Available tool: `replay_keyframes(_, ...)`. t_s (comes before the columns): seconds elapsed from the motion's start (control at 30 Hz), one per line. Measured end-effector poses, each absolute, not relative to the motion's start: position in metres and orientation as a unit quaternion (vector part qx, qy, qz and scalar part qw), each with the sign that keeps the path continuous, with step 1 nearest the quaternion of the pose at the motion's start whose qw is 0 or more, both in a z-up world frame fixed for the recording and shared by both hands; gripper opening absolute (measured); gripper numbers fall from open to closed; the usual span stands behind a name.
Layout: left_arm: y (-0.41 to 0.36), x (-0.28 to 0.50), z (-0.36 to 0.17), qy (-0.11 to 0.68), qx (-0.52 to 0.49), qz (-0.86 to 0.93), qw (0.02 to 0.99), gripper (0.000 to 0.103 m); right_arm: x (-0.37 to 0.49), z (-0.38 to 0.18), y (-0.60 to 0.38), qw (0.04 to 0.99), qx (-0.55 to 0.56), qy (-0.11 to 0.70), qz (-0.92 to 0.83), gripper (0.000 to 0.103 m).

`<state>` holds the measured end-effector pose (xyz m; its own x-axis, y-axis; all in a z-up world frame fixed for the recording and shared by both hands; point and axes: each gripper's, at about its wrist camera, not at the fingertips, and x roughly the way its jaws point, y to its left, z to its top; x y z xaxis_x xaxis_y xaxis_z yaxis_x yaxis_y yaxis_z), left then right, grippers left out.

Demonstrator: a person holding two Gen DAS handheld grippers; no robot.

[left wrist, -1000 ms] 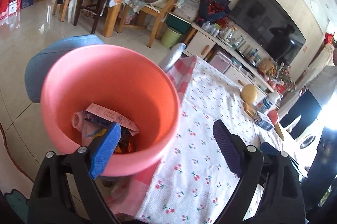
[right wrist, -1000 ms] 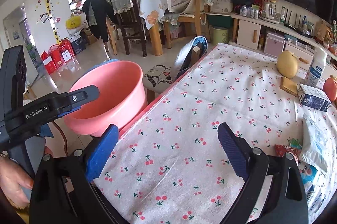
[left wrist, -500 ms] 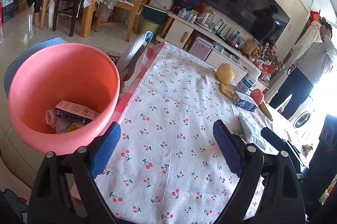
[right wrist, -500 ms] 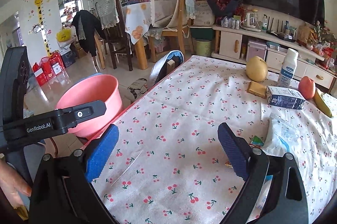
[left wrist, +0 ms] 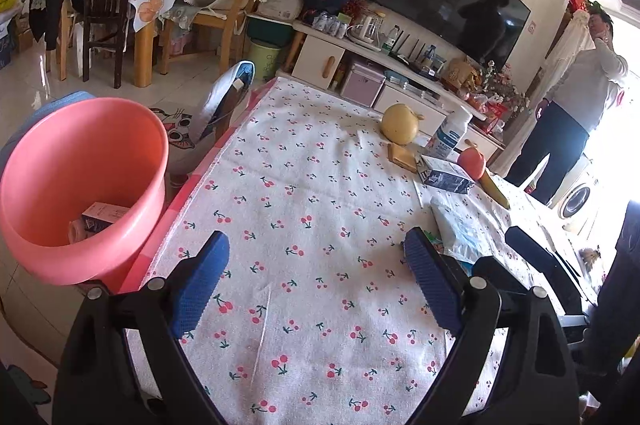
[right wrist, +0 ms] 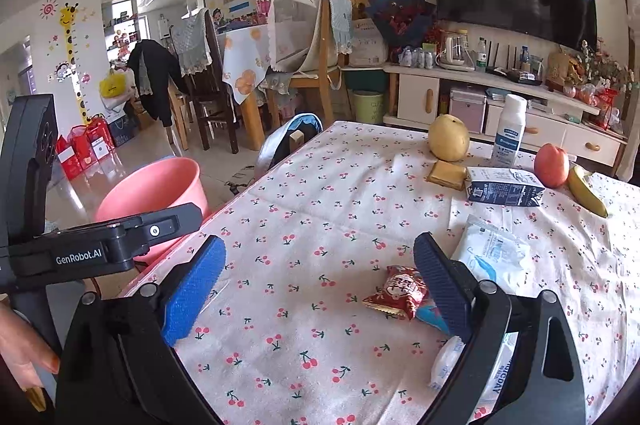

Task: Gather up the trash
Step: 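Move both grippers back over the table toward the remaining items, then close the left gripper on the yellow square cake while the right gripper reaches the white milk carton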

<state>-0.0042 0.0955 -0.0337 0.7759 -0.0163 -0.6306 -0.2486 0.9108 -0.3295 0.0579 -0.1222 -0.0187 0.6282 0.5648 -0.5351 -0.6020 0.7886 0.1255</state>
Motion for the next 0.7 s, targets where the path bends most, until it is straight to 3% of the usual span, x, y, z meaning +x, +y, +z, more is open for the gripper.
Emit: replay_keyframes(0.7, 0.009, 0.043, -0.056, 0.376, -0.140, 0.008, 0.916, 0.090, 0.124, -0.031, -0.237, 0.920, 0.048, 0.317, 0.226, 0.094)
